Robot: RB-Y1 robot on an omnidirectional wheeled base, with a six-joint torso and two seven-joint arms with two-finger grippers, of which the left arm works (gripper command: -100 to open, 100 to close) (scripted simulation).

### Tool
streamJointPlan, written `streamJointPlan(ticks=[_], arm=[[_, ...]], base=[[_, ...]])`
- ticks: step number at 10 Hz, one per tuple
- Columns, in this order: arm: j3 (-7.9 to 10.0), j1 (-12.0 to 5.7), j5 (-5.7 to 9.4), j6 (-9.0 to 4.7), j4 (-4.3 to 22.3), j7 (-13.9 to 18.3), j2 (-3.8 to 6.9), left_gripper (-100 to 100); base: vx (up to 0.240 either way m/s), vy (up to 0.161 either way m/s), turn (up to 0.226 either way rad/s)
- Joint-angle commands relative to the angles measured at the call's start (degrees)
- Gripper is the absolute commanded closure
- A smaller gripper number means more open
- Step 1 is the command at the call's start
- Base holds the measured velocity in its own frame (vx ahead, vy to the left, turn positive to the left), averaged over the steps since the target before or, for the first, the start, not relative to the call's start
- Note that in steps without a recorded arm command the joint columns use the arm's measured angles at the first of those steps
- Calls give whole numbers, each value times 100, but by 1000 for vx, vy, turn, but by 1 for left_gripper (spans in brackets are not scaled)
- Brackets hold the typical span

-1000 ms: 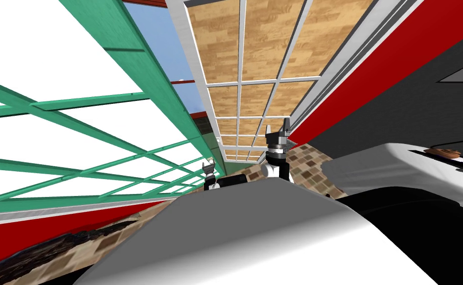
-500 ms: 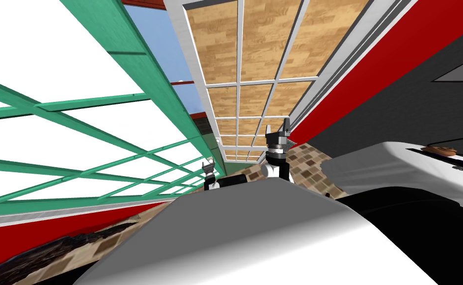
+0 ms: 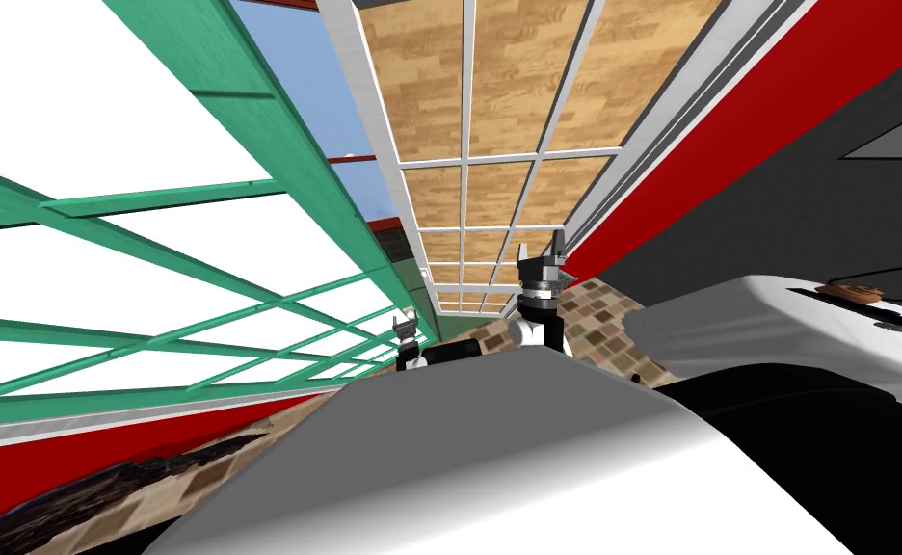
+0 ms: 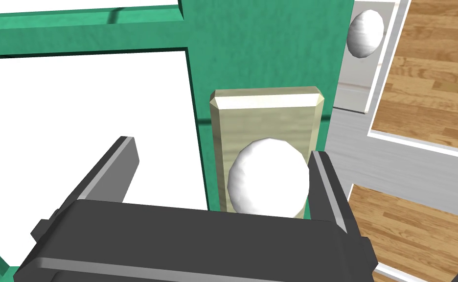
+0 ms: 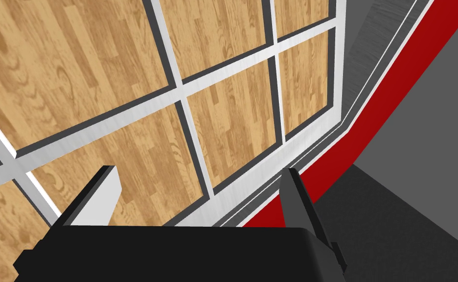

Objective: Push the door open

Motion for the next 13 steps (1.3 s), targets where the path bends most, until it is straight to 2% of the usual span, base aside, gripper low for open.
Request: streamJointPlan(ticks=[1, 2, 3, 11, 13], arm=[[183, -51, 66, -121, 170, 23, 128, 100], [183, -51, 66, -121, 170, 23, 128, 100], [192, -127, 52, -82, 218, 33, 9, 100], [457, -149, 122, -152, 311, -7, 34, 100], [457, -149, 122, -152, 311, -7, 34, 100]], base=[[0, 0, 0], [-12, -4, -18], [-3, 12, -158], [0, 22, -55], [6, 10, -10]])
